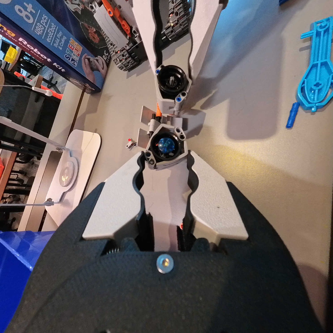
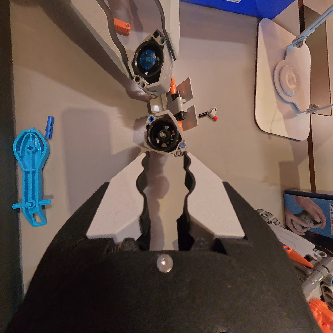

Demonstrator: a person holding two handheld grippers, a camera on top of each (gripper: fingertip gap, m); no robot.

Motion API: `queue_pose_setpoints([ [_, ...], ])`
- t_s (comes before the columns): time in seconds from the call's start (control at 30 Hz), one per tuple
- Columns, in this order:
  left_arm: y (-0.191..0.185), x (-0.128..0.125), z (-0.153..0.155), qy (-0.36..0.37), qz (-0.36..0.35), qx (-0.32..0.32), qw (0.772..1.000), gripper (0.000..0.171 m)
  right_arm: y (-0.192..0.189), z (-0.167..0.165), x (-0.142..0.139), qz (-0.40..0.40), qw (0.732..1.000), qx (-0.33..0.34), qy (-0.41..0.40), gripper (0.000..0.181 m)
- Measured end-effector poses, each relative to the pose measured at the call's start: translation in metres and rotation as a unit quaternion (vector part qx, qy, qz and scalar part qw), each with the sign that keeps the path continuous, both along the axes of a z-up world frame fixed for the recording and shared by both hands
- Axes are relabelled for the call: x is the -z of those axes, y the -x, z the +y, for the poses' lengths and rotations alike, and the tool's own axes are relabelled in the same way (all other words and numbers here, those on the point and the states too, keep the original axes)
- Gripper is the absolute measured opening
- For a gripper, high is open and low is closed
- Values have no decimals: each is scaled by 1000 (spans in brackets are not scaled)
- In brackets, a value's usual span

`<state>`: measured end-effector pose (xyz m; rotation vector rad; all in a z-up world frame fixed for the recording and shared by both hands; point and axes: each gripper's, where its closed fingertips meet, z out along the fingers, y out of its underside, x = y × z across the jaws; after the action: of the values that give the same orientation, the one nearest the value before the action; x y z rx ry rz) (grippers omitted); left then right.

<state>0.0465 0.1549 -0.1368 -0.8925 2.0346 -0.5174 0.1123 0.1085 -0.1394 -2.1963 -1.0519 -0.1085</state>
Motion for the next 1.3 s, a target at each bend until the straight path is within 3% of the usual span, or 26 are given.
queue_pose_setpoints([
  [0.27, -2, 1, 0, -17, 2, -4, 1000, 44, -3, 1, -1, -4, 1000, 0, -6, 31],
  [0.4, -3, 3, -2, -41, 6, -10, 999, 45, -6, -2, -4, 0, 1000, 0, 1, 41],
  [0.6, 4, 11, -8, -79, 28, -9, 996, 46, -31, -2, -37, 13, 998, 35, -45, 43],
  [0.73, 14, 17, -20, -56, 69, 1, 996, 54, -60, -5, -55, 17, 994, 77, -73, 39],
  [0.87, 10, -16, -36, -8, 51, 27, 998, 52, -89, -11, -70, 27, 988, 113, -97, 36],
  [0.97, -15, -50, -39, -3, 34, 29, 999, 43, -107, -15, -79, 36, 984, 134, -112, 33],
  [1.03, -42, -57, -41, 7, 55, 24, 998, 42, -116, -17, -82, 43, 982, 142, -120, 30],
  [1.3, -157, -4, -55, 52, 188, 43, 980, 38, -144, -21, -88, 47, 974, 165, -148, 25],
])
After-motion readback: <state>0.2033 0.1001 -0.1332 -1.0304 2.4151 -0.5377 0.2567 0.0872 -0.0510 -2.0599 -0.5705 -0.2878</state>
